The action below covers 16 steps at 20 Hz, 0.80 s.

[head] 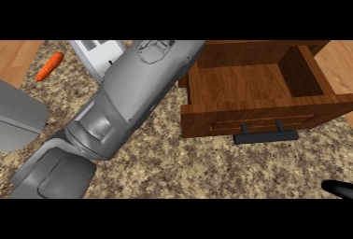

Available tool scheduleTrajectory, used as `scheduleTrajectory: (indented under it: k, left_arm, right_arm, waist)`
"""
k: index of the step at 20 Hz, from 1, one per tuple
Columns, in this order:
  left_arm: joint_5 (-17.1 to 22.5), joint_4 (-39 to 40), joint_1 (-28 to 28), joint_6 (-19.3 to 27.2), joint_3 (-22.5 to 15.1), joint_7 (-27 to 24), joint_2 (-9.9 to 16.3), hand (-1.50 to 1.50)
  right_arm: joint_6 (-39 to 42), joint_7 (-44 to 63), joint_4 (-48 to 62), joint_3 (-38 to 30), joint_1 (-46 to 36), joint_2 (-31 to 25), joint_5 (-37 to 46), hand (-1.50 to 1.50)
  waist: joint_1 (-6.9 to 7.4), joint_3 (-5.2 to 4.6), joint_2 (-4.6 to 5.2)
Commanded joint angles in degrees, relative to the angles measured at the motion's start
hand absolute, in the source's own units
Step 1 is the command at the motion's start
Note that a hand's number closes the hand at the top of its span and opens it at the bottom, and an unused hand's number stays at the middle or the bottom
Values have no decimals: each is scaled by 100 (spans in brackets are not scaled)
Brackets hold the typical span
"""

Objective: Pick up the can, place it into the drawer and close the drawer

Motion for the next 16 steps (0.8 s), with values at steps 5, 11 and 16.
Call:
scheduleTrajectory:
  k: [5, 11, 16]
  left_arm:
    - [304, 649, -353, 613, -236, -220, -1, -150]
    - [444, 755, -350, 959, -492, -409, -1, -150]
    - [729, 788, -309, 983, -382, -619, -1, -150]
  right_arm:
    - [-16, 85, 48, 97, -237, -84, 69, -150]
    - [-26, -19, 284, 104, -602, -274, 254, -150]
    - [255, -219, 156, 414, -524, -456, 589, -150]
  waist:
    - [-149, 6, 49]
    - [-191, 8, 65]
    - [-223, 6, 79]
